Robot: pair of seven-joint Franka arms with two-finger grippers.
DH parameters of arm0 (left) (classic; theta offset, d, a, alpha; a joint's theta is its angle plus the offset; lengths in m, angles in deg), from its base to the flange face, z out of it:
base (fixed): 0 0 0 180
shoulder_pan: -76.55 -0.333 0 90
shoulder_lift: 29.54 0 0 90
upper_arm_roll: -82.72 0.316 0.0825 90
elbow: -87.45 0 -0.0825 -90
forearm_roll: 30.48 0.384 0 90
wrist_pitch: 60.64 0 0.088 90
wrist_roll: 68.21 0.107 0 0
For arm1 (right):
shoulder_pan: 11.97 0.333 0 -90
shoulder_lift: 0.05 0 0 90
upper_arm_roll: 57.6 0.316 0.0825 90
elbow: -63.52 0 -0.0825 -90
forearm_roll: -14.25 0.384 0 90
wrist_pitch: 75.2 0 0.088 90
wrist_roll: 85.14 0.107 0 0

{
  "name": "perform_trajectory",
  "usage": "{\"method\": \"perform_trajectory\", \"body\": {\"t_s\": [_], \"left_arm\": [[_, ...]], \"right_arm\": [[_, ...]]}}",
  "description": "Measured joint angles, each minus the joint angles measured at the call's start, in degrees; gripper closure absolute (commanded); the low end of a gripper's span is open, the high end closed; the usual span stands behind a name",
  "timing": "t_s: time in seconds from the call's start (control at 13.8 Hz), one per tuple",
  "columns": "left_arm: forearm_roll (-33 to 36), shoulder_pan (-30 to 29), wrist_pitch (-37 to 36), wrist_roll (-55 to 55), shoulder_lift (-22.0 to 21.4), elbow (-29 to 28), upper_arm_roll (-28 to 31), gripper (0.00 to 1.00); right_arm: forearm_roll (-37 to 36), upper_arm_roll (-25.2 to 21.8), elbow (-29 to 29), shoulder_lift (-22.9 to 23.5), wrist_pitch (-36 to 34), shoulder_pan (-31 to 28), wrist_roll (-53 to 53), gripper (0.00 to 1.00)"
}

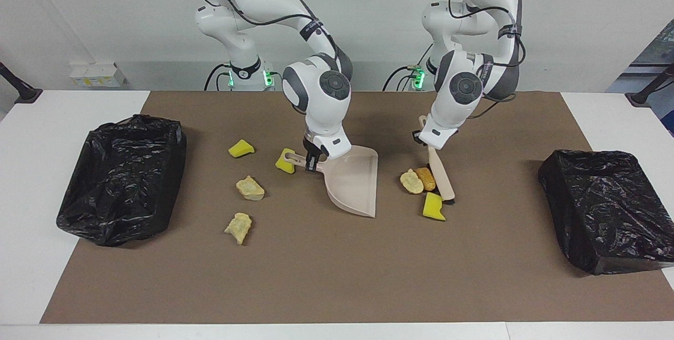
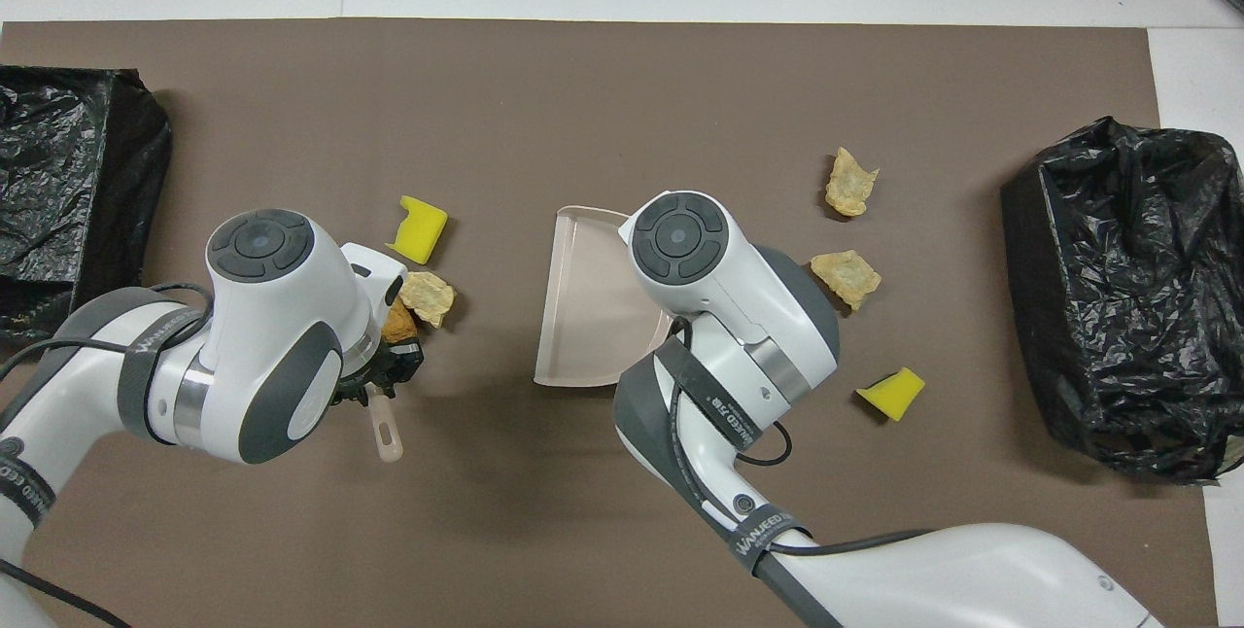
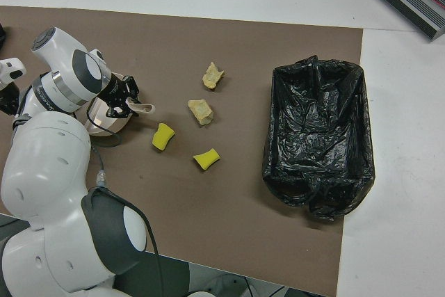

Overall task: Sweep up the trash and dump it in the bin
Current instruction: 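Sweep the bread and sponge with the left gripper toward the dustpan, then brush the bread chunks into the dustpan held by the right gripper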

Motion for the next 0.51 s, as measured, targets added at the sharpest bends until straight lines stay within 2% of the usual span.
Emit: {"method": "perform_trajectory", "body": {"t_s": [0.51], "left_arm": [[-6.34, 12.94, 7.43, 1.49, 0.31, 0.08, -0.36, 1.00]], "right_arm": [[0.00, 0.00, -0.03, 0.00, 0.02, 0.00, 0.00, 1.00]]}}
